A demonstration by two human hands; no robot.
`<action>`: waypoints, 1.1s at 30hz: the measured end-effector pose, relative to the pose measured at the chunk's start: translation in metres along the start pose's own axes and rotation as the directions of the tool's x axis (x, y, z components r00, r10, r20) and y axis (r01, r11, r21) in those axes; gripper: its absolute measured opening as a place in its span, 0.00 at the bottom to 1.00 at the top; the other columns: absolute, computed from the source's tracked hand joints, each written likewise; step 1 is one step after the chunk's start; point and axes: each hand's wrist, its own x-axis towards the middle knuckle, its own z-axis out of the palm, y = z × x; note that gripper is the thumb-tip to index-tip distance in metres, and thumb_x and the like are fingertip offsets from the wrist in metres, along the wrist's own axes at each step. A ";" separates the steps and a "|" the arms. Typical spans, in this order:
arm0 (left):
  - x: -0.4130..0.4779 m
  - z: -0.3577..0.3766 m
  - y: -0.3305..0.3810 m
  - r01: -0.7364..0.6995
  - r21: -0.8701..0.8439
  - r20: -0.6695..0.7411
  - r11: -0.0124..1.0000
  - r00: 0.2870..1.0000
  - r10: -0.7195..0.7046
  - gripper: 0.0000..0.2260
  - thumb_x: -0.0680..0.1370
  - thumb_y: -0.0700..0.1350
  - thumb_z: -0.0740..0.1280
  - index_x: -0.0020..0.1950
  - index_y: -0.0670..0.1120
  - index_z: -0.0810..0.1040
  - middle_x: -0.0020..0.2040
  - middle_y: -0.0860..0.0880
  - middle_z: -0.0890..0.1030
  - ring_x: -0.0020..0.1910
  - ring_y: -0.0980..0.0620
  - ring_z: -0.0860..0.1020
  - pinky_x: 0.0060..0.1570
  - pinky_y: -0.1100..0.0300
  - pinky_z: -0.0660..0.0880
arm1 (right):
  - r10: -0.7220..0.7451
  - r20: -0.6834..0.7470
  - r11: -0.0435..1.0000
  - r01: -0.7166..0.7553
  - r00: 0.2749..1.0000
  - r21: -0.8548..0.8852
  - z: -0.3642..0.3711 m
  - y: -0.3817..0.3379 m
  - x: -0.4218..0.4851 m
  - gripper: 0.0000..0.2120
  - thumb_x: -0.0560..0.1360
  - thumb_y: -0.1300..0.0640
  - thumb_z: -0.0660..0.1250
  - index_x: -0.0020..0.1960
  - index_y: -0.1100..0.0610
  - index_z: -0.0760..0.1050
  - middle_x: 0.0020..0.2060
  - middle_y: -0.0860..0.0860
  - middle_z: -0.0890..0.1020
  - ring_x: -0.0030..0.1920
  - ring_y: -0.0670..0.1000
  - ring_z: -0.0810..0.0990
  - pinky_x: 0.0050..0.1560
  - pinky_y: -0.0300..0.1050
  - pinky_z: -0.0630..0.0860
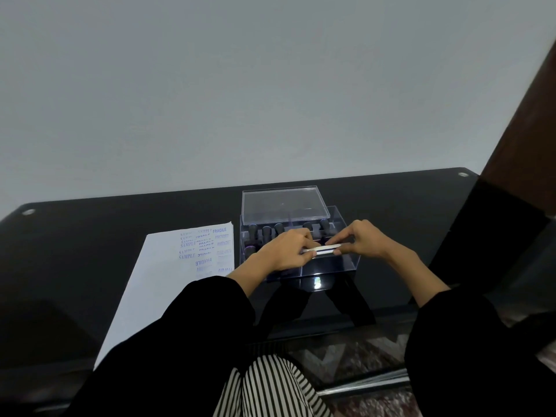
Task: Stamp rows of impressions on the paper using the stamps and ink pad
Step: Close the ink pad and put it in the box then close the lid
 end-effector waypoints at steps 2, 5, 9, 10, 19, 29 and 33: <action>-0.001 0.001 0.000 -0.008 -0.016 -0.033 1.000 0.999 0.007 0.14 0.78 0.44 0.63 0.62 0.46 0.78 0.50 0.43 0.78 0.48 0.48 0.75 0.48 0.57 0.70 | -0.013 0.000 1.000 0.013 1.000 0.009 0.002 0.002 -0.002 0.13 0.72 0.61 0.71 0.56 0.54 0.80 0.41 0.45 0.84 0.34 0.38 0.74 0.36 0.27 0.69; -0.004 0.003 0.000 -0.008 -0.062 -0.081 0.998 0.997 0.003 0.14 0.77 0.44 0.65 0.62 0.48 0.78 0.49 0.44 0.82 0.46 0.48 0.78 0.46 0.60 0.70 | -0.012 -0.028 0.998 0.013 1.000 0.060 0.004 0.002 -0.004 0.13 0.71 0.63 0.71 0.54 0.55 0.81 0.47 0.51 0.84 0.43 0.42 0.79 0.50 0.35 0.76; -0.010 0.006 -0.001 0.012 -0.085 -0.098 0.996 0.995 -0.021 0.14 0.77 0.43 0.65 0.62 0.46 0.78 0.52 0.43 0.83 0.47 0.45 0.80 0.51 0.50 0.76 | -0.013 -0.046 0.994 0.018 0.999 0.108 0.002 0.000 -0.004 0.11 0.69 0.65 0.73 0.50 0.58 0.83 0.44 0.52 0.84 0.41 0.41 0.79 0.45 0.30 0.75; -0.011 0.006 -0.001 0.011 -0.084 -0.097 0.996 0.995 -0.019 0.14 0.77 0.42 0.65 0.62 0.46 0.78 0.53 0.43 0.83 0.48 0.45 0.80 0.51 0.50 0.76 | -0.010 -0.044 0.995 0.014 0.999 0.101 0.002 0.000 -0.004 0.11 0.68 0.65 0.73 0.50 0.58 0.83 0.43 0.52 0.84 0.41 0.41 0.79 0.44 0.28 0.74; -0.013 0.012 0.000 -0.034 -0.040 -0.157 0.999 0.987 0.027 0.14 0.77 0.39 0.62 0.62 0.45 0.79 0.52 0.44 0.81 0.50 0.47 0.78 0.50 0.53 0.75 | 0.001 -0.038 0.997 0.003 0.999 0.082 0.004 0.002 -0.001 0.08 0.69 0.64 0.72 0.48 0.58 0.83 0.42 0.51 0.84 0.42 0.42 0.79 0.43 0.24 0.73; -0.019 0.020 -0.002 -0.085 0.034 -0.180 0.996 0.980 0.089 0.14 0.78 0.47 0.62 0.59 0.43 0.80 0.52 0.45 0.81 0.50 0.48 0.79 0.52 0.52 0.75 | 0.016 -0.042 0.999 -0.015 0.999 0.039 0.011 0.005 0.004 0.07 0.72 0.60 0.71 0.49 0.59 0.83 0.46 0.53 0.85 0.45 0.46 0.79 0.55 0.40 0.77; -0.021 0.024 -0.004 -0.118 0.157 -0.204 0.980 0.967 0.150 0.15 0.77 0.47 0.60 0.54 0.42 0.82 0.46 0.45 0.84 0.45 0.47 0.80 0.49 0.51 0.76 | 0.031 -0.023 0.999 -0.031 0.999 -0.021 0.019 0.002 0.005 0.10 0.76 0.57 0.66 0.51 0.61 0.82 0.47 0.56 0.84 0.42 0.50 0.80 0.47 0.41 0.75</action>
